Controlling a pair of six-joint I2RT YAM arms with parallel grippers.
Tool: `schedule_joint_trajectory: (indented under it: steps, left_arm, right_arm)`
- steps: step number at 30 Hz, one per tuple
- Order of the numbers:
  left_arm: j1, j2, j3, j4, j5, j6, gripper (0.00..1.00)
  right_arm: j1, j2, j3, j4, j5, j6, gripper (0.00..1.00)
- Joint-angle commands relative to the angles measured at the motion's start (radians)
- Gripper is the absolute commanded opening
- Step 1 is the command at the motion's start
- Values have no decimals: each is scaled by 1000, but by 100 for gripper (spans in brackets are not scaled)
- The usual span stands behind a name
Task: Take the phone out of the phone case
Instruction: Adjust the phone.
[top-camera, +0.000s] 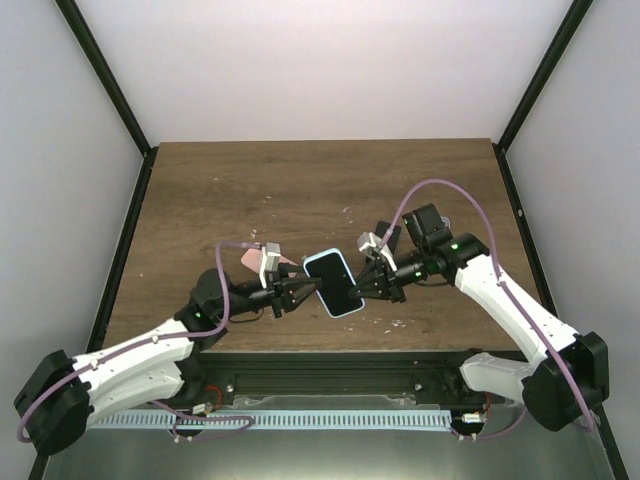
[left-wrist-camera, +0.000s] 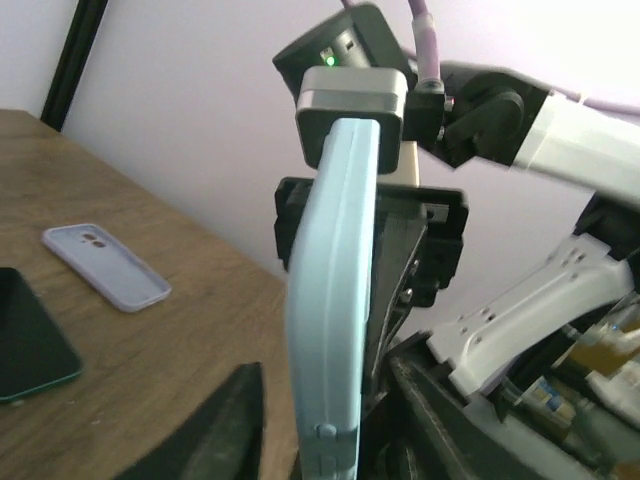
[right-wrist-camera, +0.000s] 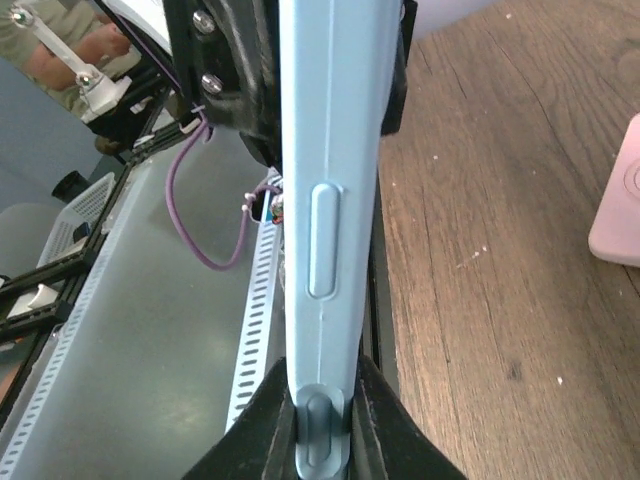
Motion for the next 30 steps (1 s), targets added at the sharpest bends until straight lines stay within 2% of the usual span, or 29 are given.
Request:
schedule_joint_trajectory:
  steps: [1, 4, 7, 15, 23, 30]
  left_arm:
    - [6, -52, 59, -172, 6, 98, 40]
    - [5, -82, 88, -305, 7, 176, 46]
    - [5, -74, 127, -436, -2, 234, 48]
    - [6, -17, 143, -378, 70, 208, 49]
    - [6, 25, 142, -280, 105, 176, 39]
    - [6, 29, 150, -265, 107, 173, 27]
  right_arm:
    - [8, 18, 63, -74, 36, -85, 1]
    - [8, 42, 99, -130, 52, -133, 1]
    - [8, 51, 103, -129, 35, -131, 1]
    - [16, 70, 135, -148, 7, -138, 1]
    - [22, 89, 132, -176, -22, -156, 1]
    - [24, 92, 133, -167, -21, -145, 1]
